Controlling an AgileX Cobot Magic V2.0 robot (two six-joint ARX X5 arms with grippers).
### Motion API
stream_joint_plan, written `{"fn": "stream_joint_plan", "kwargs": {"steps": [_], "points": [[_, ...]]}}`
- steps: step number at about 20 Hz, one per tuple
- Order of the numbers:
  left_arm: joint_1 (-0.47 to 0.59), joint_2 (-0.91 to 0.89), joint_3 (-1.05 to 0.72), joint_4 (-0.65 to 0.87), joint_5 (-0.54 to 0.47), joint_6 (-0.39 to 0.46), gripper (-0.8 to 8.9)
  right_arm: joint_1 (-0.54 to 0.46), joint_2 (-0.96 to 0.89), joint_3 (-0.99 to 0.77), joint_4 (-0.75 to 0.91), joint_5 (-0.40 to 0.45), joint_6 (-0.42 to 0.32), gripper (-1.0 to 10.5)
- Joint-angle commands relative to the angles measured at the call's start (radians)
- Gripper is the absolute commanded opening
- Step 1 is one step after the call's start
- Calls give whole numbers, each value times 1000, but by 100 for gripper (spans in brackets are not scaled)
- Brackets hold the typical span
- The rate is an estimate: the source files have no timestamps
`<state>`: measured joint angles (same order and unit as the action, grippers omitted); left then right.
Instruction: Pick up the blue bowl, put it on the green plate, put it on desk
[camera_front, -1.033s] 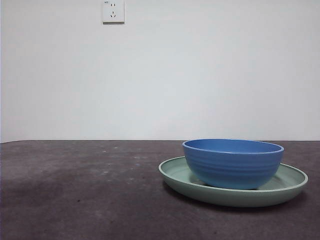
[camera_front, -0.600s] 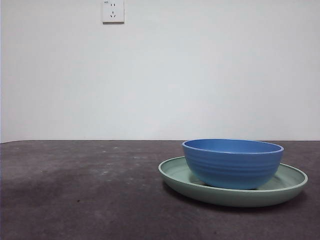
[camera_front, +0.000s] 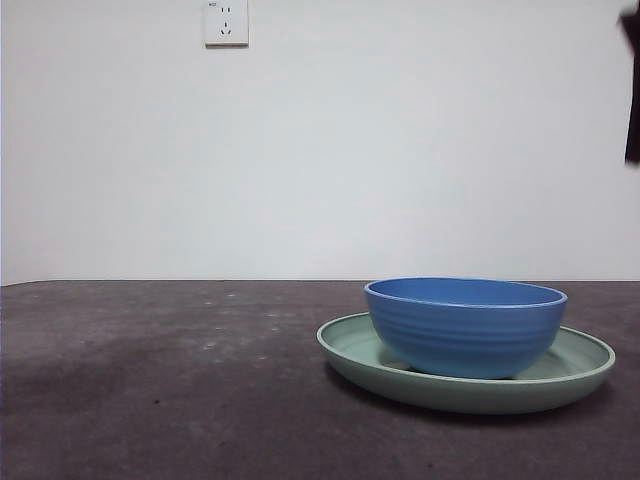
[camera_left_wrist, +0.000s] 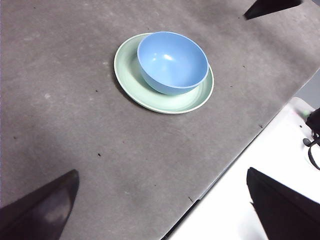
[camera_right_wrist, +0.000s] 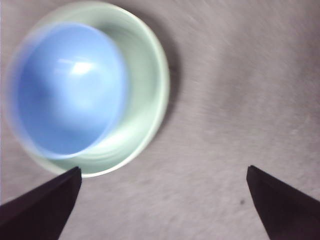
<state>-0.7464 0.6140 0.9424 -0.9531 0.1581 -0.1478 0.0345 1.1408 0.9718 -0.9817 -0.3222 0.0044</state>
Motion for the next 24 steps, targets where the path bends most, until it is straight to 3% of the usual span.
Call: {"fn": "stream_joint_plan", "kwargs": {"steps": [1, 3, 10, 16, 24], "points": [[-6, 3, 11, 8, -4, -3, 648, 11, 81, 17, 47, 16, -14, 565], [-6, 3, 11, 8, -4, -3, 648, 12, 151, 17, 98, 16, -20, 514], [-6, 3, 11, 8, -4, -3, 648, 21, 357, 17, 188, 5, -39, 491], [-6, 3, 11, 8, -4, -3, 648, 47, 446, 17, 254, -47, -50, 343], [-6, 3, 11, 7, -4, -3, 648, 66, 505, 16, 290, -99, -58, 248]]}}
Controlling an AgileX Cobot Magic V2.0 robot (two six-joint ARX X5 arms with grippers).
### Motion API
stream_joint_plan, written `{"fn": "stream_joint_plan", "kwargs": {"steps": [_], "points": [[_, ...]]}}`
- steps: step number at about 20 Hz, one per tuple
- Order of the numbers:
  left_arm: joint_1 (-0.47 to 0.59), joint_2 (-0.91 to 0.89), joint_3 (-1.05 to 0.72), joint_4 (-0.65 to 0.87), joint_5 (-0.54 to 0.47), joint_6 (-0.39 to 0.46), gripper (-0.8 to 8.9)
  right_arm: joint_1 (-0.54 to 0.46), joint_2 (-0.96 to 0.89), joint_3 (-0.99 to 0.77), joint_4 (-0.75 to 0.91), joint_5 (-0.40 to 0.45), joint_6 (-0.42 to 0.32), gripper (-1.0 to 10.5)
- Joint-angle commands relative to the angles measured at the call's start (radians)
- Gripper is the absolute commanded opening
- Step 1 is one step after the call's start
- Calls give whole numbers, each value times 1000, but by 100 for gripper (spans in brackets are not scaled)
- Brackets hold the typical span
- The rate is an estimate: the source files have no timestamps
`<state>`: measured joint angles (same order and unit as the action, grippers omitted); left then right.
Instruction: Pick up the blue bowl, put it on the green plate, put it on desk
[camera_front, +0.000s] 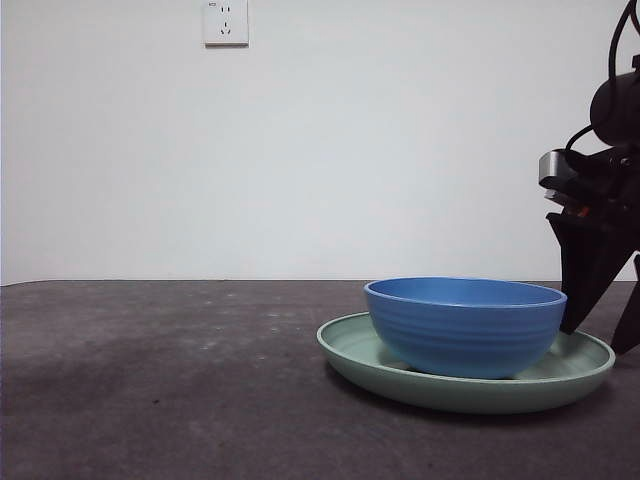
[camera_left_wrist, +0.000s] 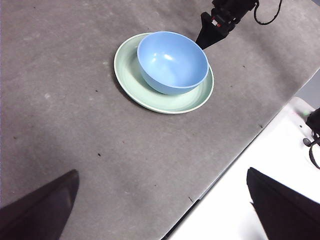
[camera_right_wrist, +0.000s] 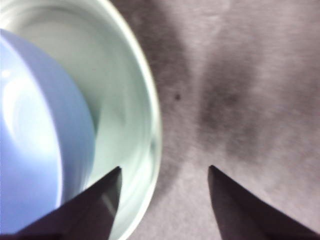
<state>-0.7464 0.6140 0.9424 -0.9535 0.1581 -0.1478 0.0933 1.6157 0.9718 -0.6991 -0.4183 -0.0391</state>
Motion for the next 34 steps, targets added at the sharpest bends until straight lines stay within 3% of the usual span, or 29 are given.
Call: {"fn": "stream_joint_plan", "kwargs": {"steps": [1, 11, 23, 34], "points": [[-6, 3, 11, 8, -4, -3, 648, 11, 40, 16, 13, -5, -14, 248], [-6, 3, 11, 8, -4, -3, 648, 42, 65, 16, 42, -23, 2, 15], [-6, 3, 11, 8, -4, 1, 648, 72, 64, 109, 0, -55, 185, 15], [-6, 3, 11, 8, -4, 1, 648, 287, 127, 233, 113, -72, 355, 15]]}}
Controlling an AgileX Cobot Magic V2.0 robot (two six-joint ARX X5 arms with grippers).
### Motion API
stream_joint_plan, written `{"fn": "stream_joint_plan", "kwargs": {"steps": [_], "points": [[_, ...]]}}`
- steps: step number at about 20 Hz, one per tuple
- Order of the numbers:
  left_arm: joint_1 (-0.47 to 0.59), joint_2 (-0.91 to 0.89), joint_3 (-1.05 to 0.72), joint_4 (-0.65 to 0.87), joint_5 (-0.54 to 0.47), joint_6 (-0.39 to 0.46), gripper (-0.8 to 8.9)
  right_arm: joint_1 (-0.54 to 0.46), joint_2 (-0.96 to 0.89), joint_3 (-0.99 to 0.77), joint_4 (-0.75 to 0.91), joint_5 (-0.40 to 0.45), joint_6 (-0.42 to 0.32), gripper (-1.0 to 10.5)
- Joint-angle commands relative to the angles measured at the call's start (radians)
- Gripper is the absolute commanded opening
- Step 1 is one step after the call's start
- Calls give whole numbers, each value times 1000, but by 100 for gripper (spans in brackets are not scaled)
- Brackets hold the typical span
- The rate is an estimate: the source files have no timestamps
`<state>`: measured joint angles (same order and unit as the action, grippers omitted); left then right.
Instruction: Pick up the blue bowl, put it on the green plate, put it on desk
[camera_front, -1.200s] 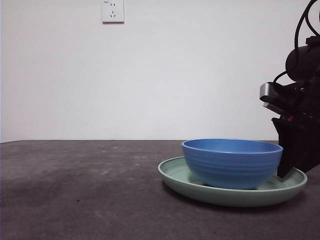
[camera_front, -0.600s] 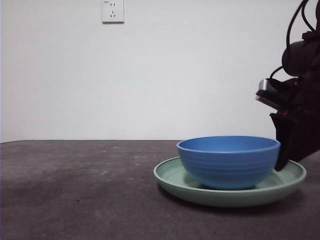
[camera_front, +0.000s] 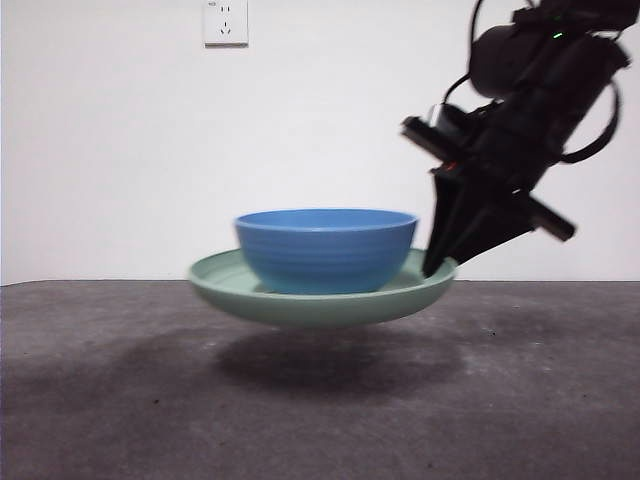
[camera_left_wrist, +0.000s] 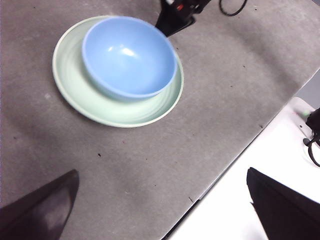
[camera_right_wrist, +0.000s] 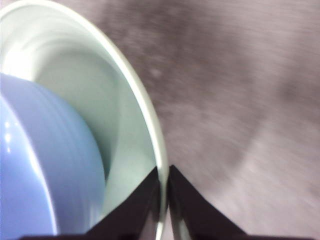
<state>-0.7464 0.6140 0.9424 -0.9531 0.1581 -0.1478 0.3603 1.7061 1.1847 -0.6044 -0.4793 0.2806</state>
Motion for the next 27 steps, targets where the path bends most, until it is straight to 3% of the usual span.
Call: {"fn": "stream_joint_plan", "kwargs": {"steps": [1, 5, 12, 16, 19, 24, 27], "points": [[-6, 3, 11, 7, -4, 1, 648, 35, 56, 20, 30, -11, 45, 15], [-6, 3, 11, 7, -4, 1, 648, 64, 119, 20, 76, -8, 79, 15], [-6, 3, 11, 7, -4, 1, 648, 68, 127, 20, 77, 8, 74, 22], [-6, 3, 11, 8, -4, 0, 648, 68, 125, 20, 59, 8, 63, 337], [-6, 3, 11, 8, -4, 0, 648, 60, 98, 22, 40, 11, 23, 382], [-6, 3, 11, 8, -4, 0, 648, 47, -58, 22, -114, 157, -77, 382], [-6, 3, 11, 8, -4, 0, 648, 58, -201, 22, -240, 243, -99, 415]]}}
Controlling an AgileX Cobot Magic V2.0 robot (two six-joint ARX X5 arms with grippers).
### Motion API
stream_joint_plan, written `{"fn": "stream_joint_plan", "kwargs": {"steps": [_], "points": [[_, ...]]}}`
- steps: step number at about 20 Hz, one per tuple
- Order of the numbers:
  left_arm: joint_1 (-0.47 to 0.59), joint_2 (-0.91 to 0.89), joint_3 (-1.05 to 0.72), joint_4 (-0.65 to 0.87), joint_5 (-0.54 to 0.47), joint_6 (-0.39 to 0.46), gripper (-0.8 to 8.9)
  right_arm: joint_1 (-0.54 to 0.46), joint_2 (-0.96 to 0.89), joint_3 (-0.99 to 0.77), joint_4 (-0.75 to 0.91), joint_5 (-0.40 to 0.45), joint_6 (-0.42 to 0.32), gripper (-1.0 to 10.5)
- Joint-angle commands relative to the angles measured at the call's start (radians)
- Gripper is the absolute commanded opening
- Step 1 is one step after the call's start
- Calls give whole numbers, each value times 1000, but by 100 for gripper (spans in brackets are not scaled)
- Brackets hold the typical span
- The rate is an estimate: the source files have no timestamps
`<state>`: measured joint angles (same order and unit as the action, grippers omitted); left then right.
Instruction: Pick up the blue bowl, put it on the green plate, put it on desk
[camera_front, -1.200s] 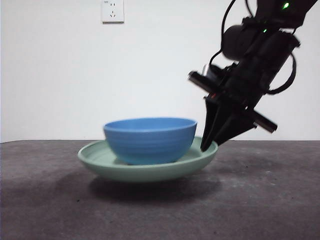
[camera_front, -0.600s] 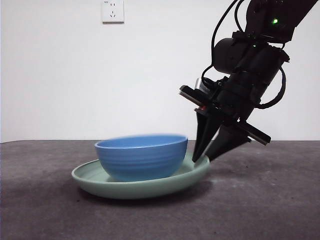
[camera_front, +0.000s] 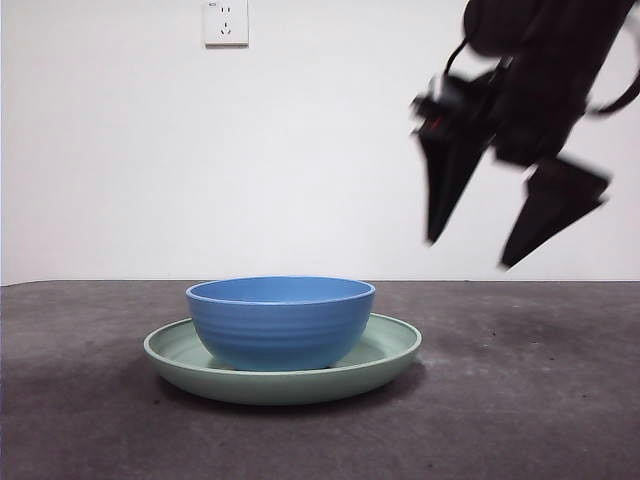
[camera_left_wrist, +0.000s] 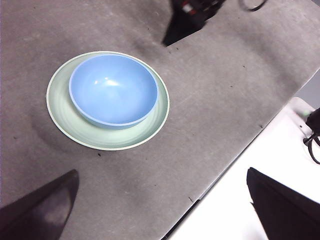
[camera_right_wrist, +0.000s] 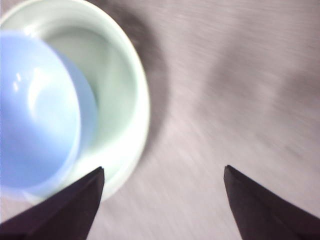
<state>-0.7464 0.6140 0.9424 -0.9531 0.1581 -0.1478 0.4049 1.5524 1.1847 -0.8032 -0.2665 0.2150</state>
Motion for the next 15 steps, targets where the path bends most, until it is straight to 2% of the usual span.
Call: {"fn": "stream_joint_plan", "kwargs": {"steps": [1, 4, 12, 15], "points": [[-6, 3, 11, 8, -4, 0, 648, 24, -101, 22, -76, 61, -33, 462], [-6, 3, 11, 7, -4, 0, 648, 44, -266, 22, -166, 112, -35, 521], [-6, 3, 11, 7, -4, 0, 648, 130, -622, -49, -299, 111, -18, 525], [-6, 3, 11, 7, -4, 0, 648, 136, -713, -76, -360, 121, -11, 603]]}}
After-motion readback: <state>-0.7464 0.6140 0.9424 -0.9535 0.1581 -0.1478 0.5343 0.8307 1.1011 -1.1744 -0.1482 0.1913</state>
